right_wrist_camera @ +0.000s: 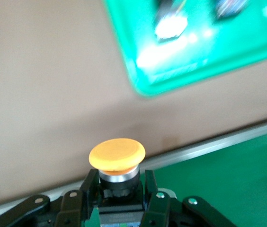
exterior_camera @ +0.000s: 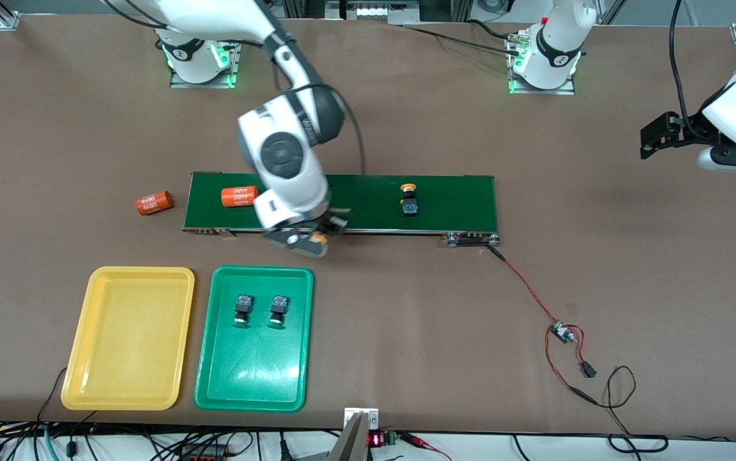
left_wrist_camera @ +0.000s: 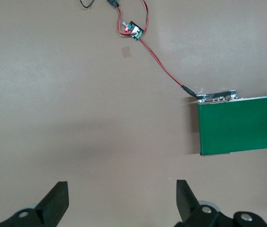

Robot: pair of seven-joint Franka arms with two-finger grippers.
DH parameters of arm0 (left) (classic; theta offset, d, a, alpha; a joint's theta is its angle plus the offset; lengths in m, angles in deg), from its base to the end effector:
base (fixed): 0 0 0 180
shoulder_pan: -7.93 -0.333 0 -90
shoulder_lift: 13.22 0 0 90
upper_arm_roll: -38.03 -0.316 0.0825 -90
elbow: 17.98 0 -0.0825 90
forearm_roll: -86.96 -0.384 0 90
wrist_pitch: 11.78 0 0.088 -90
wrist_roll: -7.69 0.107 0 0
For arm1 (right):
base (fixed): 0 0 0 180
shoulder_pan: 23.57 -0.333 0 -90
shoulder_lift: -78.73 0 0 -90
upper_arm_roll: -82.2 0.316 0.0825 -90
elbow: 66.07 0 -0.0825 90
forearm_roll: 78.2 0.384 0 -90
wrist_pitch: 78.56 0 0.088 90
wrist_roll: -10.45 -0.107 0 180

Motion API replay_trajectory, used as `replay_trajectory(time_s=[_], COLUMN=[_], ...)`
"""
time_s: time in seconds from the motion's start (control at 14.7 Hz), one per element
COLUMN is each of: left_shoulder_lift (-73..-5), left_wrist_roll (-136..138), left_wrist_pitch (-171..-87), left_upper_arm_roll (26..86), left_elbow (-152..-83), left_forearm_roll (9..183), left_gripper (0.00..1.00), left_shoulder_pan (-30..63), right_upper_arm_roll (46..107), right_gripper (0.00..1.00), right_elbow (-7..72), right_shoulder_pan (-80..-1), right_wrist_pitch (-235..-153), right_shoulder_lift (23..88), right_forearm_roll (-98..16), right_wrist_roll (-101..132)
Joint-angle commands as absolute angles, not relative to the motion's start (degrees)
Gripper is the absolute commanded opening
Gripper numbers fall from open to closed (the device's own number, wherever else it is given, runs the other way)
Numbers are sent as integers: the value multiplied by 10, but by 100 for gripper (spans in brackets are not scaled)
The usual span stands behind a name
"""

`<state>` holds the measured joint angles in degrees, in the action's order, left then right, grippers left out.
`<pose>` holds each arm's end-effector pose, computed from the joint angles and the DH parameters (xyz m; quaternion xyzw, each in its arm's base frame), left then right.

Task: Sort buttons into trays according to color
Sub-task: 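Carry the yellow button into the yellow tray and release it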

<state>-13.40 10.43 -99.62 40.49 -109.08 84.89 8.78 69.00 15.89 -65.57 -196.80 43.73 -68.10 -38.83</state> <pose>0.5500 -0.0278 0.6106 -0.9980 0.0526 0.0299 0.0181 0.6098 0.3813 0.3474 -0.9803 0.1962 -0.0070 0.0226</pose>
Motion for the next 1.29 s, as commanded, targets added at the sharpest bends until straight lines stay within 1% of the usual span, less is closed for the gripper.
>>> replay_trajectory(time_s=[0.0, 0.14, 0.27, 0.61, 0.68, 0.75, 1.02, 1.23], left_shoulder_lift=[-145, -145, -145, -145, -145, -145, -145, -152], left_wrist_roll=[116, 116, 116, 116, 116, 116, 115, 113], left_wrist_pitch=[-981, -981, -981, -980, -980, -980, -981, -983], left_upper_arm_roll=[403, 403, 403, 403, 403, 404, 404, 403], left_elbow=[-1068, -1068, -1068, -1068, -1068, -1068, -1068, -1068], left_forearm_roll=[839, 839, 839, 839, 839, 839, 839, 840], left_gripper=[100, 100, 100, 100, 100, 100, 100, 100], left_shoulder_pan=[92, 92, 92, 92, 92, 92, 93, 93], right_upper_arm_roll=[686, 685, 685, 685, 685, 685, 686, 686], right_gripper=[10, 10, 6, 6, 7, 11, 9, 8], right_elbow=[144, 144, 144, 143, 143, 144, 144, 145], right_shoulder_pan=[-567, -519, -478, -405, -390, -375, -364, -367], right_wrist_pitch=[-1953, -1954, -1955, -1969, -1988, -2009, -2087, -2138], right_shoulder_lift=[428, 422, 419, 377, 371, 358, 322, 302], right_forearm_roll=[-676, -679, -681, -696, -698, -697, -698, -695], right_wrist_roll=[-348, -269, -164, 63, 119, 167, 237, 240])
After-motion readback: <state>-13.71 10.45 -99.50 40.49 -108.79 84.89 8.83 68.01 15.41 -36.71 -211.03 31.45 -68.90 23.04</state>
